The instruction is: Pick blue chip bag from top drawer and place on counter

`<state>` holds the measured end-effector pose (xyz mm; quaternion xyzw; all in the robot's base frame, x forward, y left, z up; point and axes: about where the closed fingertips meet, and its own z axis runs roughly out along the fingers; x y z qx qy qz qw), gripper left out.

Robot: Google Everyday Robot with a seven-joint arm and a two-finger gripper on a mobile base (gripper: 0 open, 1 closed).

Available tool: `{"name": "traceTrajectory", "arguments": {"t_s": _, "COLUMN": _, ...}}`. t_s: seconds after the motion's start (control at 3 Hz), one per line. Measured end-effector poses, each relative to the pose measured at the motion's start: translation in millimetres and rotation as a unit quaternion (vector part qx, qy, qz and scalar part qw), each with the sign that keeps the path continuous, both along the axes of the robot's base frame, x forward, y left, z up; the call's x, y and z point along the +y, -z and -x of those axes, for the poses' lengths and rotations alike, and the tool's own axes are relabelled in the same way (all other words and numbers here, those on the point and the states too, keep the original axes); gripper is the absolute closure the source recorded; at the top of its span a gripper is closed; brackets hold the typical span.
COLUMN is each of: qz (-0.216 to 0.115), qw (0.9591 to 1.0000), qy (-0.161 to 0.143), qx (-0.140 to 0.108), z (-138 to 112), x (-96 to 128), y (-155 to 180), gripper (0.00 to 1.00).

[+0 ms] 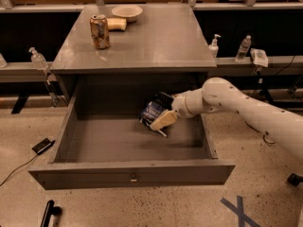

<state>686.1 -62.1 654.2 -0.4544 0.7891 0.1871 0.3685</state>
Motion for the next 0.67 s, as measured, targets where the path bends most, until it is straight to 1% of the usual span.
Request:
{"name": "traceTrajectory", "arguments": {"t_s": 0.33, "qz": -0.01, "qw": 0.9999, "qy": -0.005, "qx": -0.004, "z": -12, "x": 23, "y": 14, "gripper": 0.0}}
{"name": "traceTrajectory", "arguments": {"t_s": 0.67, "qz": -0.015, "qw": 0.9998, "qy": -0.009, "qx": -0.003, "z": -19, "x": 39, "y": 25, "gripper": 0.15}}
